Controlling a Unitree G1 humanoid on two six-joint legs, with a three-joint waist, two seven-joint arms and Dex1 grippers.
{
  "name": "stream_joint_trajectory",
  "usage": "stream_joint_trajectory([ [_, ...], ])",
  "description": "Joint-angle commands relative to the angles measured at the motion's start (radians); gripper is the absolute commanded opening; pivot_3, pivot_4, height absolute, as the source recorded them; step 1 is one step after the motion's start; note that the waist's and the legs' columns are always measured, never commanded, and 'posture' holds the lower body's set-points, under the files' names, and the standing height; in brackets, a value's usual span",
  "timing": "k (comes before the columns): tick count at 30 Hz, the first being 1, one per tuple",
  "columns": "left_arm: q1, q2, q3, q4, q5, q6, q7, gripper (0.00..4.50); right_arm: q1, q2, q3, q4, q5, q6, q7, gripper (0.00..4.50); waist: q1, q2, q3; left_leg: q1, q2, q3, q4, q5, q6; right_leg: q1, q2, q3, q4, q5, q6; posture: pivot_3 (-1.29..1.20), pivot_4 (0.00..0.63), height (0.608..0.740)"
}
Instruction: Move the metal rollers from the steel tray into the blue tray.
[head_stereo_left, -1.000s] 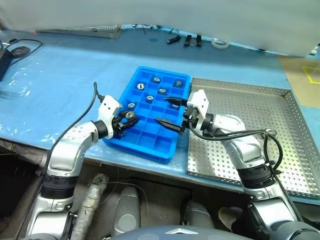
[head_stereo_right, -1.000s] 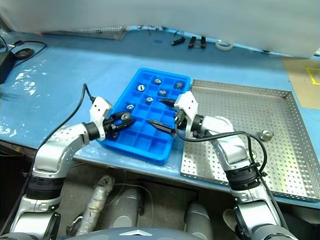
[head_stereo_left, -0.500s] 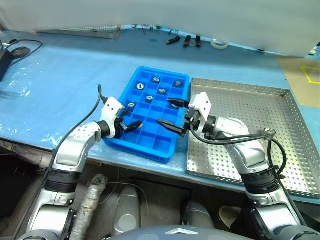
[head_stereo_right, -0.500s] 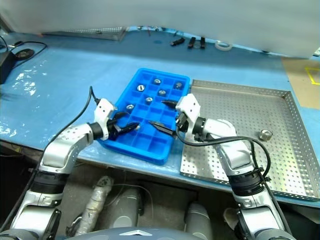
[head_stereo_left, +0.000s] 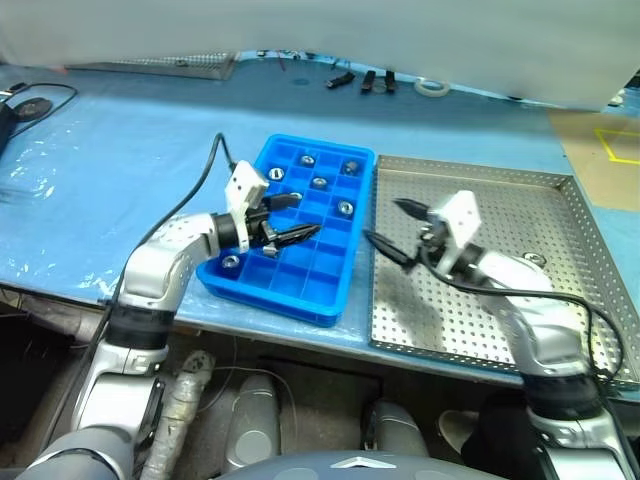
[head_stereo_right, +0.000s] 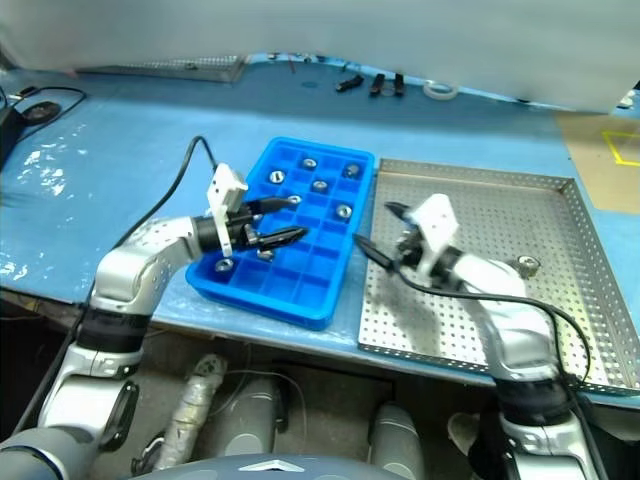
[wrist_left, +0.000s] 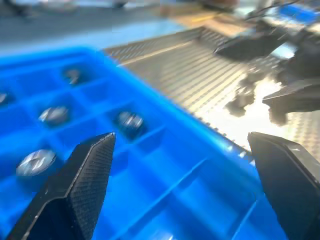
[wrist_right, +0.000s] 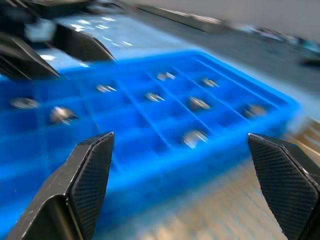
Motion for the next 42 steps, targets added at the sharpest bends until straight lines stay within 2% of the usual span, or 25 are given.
stream_joint_trajectory([
  [1,-0.071,-0.028,-0.046,0.060,-0.016,-0.021,-0.070,4.46,0.114,-0.045,-0.144,-0.050,0.007,-0.012,-0.021,4.50,-0.011,0.000,0.000,0.001,0.000,0.001,0.000,-0.001,0.001,0.000,0.000,0.001,-0.001,0.000,0.000,-0.17,0.150,0.740],
  [8,-0.168,-0.121,-0.149,0.216,0.029,-0.111,-0.180,4.46,0.254,-0.054,-0.258,-0.066,-0.005,-0.027,-0.065,4.50,-0.088,0.000,0.000,0.002,0.001,0.001,0.000,-0.001,0.002,0.000,0.001,0.002,0.000,0.000,0.000,-0.30,0.150,0.740],
  [14,-0.218,-0.157,-0.216,0.306,0.078,-0.178,-0.270,4.46,0.273,-0.028,-0.214,-0.083,-0.020,-0.027,-0.110,4.50,-0.131,0.000,0.000,0.003,0.000,0.003,0.002,-0.002,0.004,-0.001,0.001,0.005,-0.001,0.000,0.000,-0.37,0.150,0.740],
  [23,-0.243,-0.169,-0.225,0.354,0.122,-0.225,-0.307,4.46,0.324,0.033,-0.192,0.019,-0.037,-0.060,-0.122,4.50,-0.131,0.000,0.000,0.003,-0.001,0.005,0.003,-0.004,0.007,0.000,0.000,0.007,-0.001,0.000,0.000,-0.36,0.150,0.740],
  [28,-0.228,-0.164,-0.225,0.338,0.130,-0.225,-0.305,4.46,0.283,0.032,-0.181,0.105,-0.067,-0.095,-0.134,4.50,-0.134,0.000,0.000,0.003,-0.001,0.006,0.005,-0.005,0.008,0.001,0.000,0.008,-0.001,0.000,0.000,-0.35,0.150,0.740],
  [40,-0.203,-0.161,-0.216,0.327,0.144,-0.232,-0.284,4.46,0.210,0.016,-0.124,0.209,-0.101,-0.037,-0.137,4.50,-0.130,0.000,-0.001,0.003,-0.001,0.007,0.007,-0.006,0.011,0.001,0.000,0.009,-0.001,0.000,0.000,-0.32,0.150,0.740],
  [42,-0.199,-0.160,-0.216,0.324,0.146,-0.232,-0.282,4.50,0.201,0.019,-0.127,0.214,-0.098,-0.022,-0.144,4.08,-0.130,0.000,-0.001,0.004,-0.001,0.007,0.008,-0.006,0.011,0.002,0.000,0.009,-0.001,0.000,0.000,-0.32,0.150,0.740],
])
